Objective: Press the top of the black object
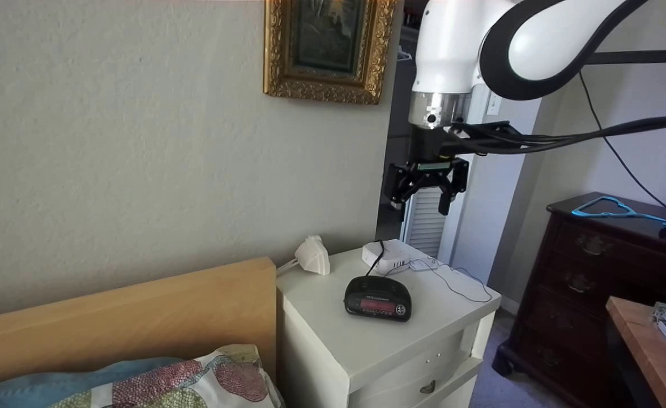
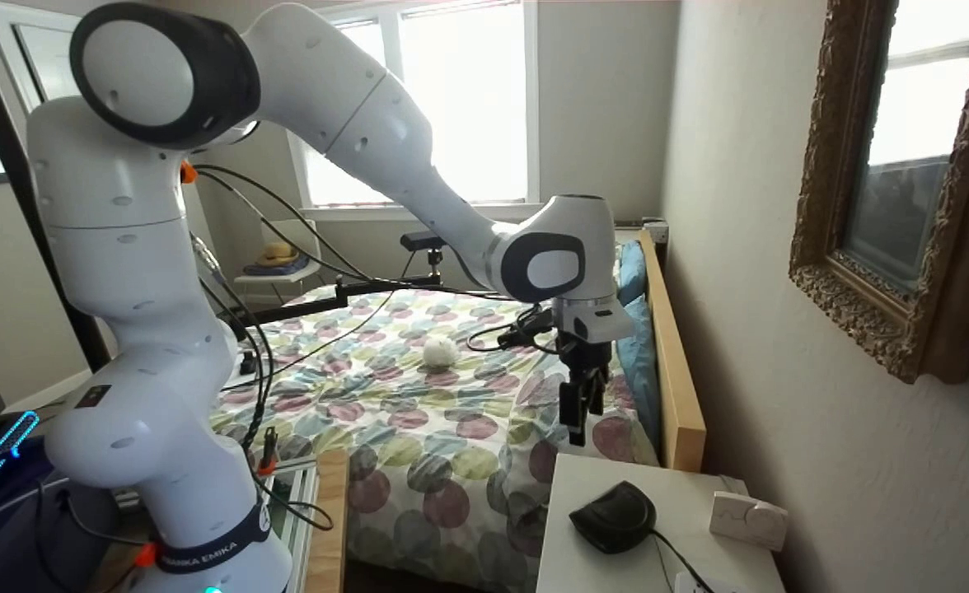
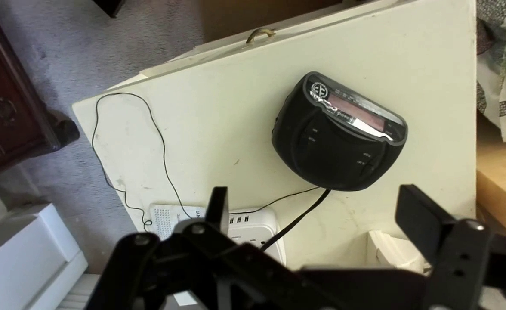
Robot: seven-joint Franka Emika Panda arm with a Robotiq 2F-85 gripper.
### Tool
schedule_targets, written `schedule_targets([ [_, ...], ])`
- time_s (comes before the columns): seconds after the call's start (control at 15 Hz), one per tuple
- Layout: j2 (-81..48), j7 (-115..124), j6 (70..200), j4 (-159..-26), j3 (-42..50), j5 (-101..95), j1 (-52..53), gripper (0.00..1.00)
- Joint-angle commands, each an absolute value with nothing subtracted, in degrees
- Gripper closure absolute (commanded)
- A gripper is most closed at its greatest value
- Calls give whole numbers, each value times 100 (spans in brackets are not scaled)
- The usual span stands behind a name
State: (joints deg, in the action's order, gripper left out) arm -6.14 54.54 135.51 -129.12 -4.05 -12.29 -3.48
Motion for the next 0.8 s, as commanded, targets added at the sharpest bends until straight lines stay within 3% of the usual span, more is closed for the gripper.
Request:
schedule_targets([
  [0.0, -710, 5526, 13545, -12827, -152, -1172, -84, 0],
  [0.6, -1379, 6636, 13719, -12523, 138, -1481, 220, 0],
  [0.67, -1517, 6810, 13710, -12461, 177, -1473, 293, 25],
  [0.73, -1644, 6937, 13697, -12400, 211, -1447, 360, 28],
])
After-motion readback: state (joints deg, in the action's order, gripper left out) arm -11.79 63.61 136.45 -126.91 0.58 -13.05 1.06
